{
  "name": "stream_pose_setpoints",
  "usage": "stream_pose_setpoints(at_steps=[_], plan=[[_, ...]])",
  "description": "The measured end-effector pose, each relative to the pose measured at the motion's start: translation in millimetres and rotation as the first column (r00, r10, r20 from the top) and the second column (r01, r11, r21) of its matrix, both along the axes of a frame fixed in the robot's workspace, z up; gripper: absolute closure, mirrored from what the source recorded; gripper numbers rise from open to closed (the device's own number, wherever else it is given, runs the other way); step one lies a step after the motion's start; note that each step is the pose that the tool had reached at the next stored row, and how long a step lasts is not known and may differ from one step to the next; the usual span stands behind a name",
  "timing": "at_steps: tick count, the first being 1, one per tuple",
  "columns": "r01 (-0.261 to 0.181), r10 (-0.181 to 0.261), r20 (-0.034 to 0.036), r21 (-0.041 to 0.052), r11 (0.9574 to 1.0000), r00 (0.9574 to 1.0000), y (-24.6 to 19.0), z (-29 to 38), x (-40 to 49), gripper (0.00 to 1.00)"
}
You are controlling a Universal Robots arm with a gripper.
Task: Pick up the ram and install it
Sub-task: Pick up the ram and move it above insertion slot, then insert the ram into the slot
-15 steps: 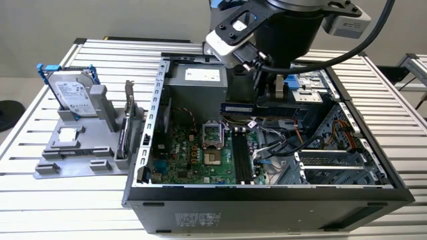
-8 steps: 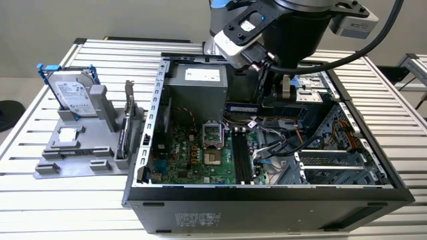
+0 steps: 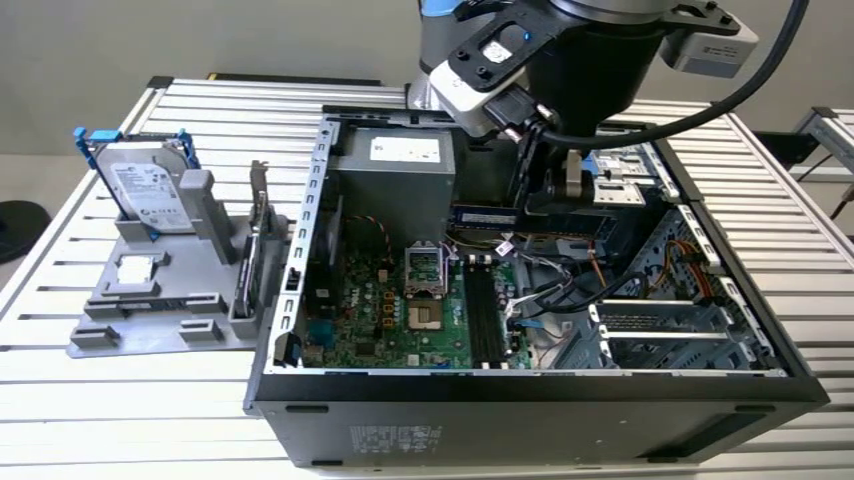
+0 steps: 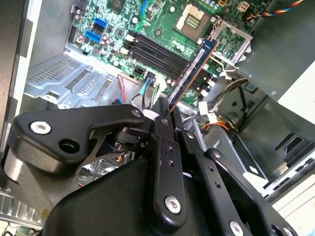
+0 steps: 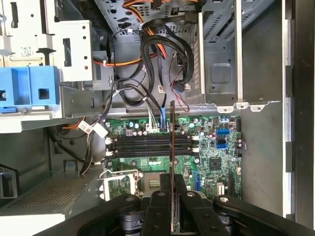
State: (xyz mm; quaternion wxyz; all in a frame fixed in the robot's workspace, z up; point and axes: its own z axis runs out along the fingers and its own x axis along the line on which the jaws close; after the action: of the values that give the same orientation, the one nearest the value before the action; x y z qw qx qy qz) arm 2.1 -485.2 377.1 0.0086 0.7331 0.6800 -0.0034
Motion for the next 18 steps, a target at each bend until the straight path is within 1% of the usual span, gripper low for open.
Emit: stream_pose_setpoints(at_steps=[6,10,12,18], plan=[[0.000,0.000,0.0000,0.0000,1.0000,1.0000,3.7,0.0,-1.5,1.00],[0.000,0.000,0.0000,-0.0001,1.0000,1.0000,7.6,0.0,-2.8,1.00],[0.000,0.000,0.0000,0.0000,1.0000,1.0000,10.4,0.0,-3.3,1.00],[0.000,0.000,0.0000,0.0000,1.0000,1.0000,22.0,0.0,-3.6,1.00]])
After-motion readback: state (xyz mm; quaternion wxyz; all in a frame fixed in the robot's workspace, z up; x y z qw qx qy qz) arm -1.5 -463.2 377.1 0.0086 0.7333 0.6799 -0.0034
